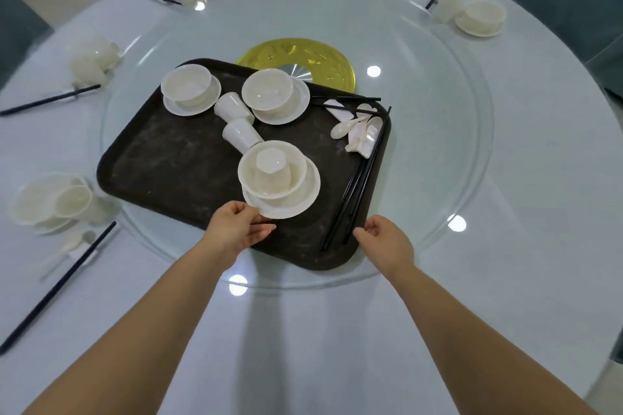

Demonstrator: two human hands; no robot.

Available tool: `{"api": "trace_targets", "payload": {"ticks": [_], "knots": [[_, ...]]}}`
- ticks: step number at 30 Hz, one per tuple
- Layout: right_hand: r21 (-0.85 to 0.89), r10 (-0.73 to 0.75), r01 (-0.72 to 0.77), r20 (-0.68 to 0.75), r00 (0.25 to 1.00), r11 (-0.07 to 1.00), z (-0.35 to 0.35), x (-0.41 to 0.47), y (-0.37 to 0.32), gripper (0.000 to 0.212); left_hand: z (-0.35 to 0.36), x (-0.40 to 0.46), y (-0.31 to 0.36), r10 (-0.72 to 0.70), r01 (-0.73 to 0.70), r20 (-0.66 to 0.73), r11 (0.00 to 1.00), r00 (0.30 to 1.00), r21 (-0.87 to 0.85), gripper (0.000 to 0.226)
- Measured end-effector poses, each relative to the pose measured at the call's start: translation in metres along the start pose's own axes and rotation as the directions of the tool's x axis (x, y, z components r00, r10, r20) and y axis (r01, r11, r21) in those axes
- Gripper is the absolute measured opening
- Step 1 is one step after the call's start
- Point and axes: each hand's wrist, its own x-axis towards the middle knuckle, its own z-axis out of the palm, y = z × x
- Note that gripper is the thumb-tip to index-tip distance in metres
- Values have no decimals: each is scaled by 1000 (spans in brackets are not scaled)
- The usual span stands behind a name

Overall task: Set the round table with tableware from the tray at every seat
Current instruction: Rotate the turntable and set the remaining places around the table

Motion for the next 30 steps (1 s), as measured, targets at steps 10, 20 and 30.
{"api": "trace_targets", "payload": {"ticks": [10,20,30], "knots": [[289,53,27,-264,963,957,14,-37,8,14,-72,-84,-47,16,-15,-18,998,1000,57,13],[385,-193,188,-24,981,904,90,-155,-38,13,-142,-135,-132,-89,96,-70,990,994,103,14],[187,-207,133,467,860,973,159,-187,-32,16,-182,-137,-188,-155,168,-183,984,971,57,13]]}}
